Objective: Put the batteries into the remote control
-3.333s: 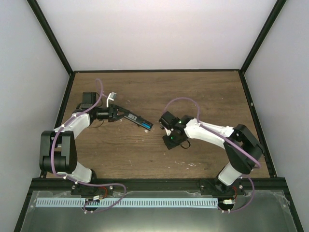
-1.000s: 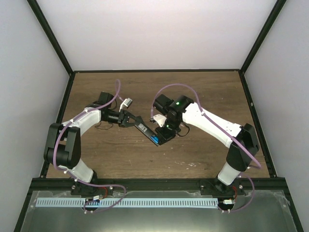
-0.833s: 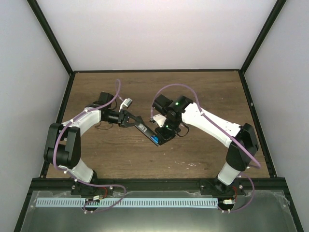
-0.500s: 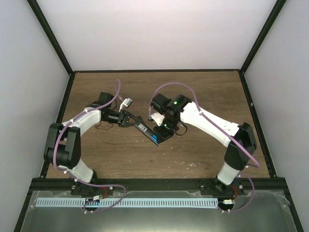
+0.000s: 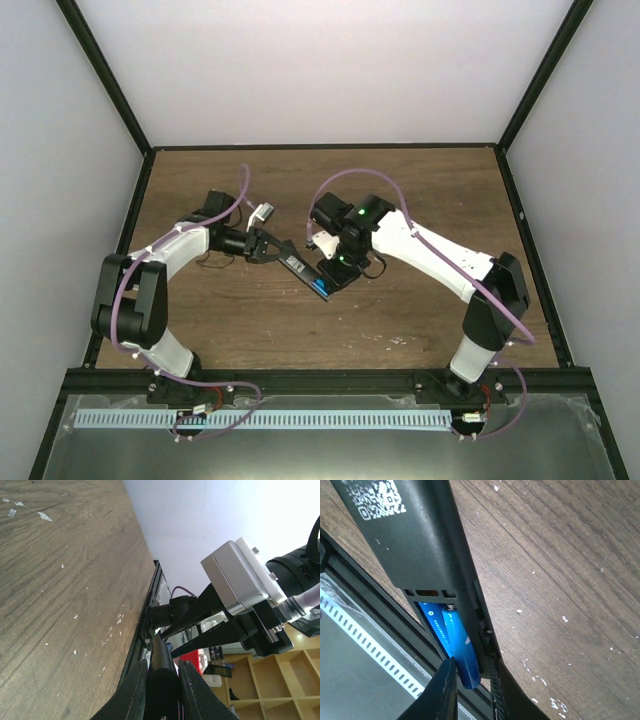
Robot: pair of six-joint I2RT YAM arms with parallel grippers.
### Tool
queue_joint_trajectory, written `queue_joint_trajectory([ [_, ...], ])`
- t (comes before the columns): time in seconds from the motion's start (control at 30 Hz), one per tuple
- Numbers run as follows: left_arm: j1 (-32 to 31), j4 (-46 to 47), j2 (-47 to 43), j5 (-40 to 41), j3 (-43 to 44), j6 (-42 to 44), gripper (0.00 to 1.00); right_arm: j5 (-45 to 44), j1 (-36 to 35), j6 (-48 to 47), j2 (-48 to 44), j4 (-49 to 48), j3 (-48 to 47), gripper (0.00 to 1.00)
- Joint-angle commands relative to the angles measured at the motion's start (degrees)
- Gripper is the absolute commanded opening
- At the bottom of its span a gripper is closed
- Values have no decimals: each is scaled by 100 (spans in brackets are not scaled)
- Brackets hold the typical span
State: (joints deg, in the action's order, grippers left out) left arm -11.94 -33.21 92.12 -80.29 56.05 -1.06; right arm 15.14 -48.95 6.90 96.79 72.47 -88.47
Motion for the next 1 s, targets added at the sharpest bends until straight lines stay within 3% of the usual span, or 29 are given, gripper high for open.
queue_joint_trajectory([
  [0.0,-34,-84,60,-525,99,102,0,-213,-12,-30,-29,-109,-250,13],
  [0.6,-35,-158,74,-575,151,115,0,-117,-10,16,-259,-177,-537,34],
  [0.8,-36,-192,68,-674,222,96,0,131,83,374,-840,-1025,-395,50],
  [0.97,-33,-283,64,-797,294,57,0,591,449,649,-1302,-1616,131,57],
])
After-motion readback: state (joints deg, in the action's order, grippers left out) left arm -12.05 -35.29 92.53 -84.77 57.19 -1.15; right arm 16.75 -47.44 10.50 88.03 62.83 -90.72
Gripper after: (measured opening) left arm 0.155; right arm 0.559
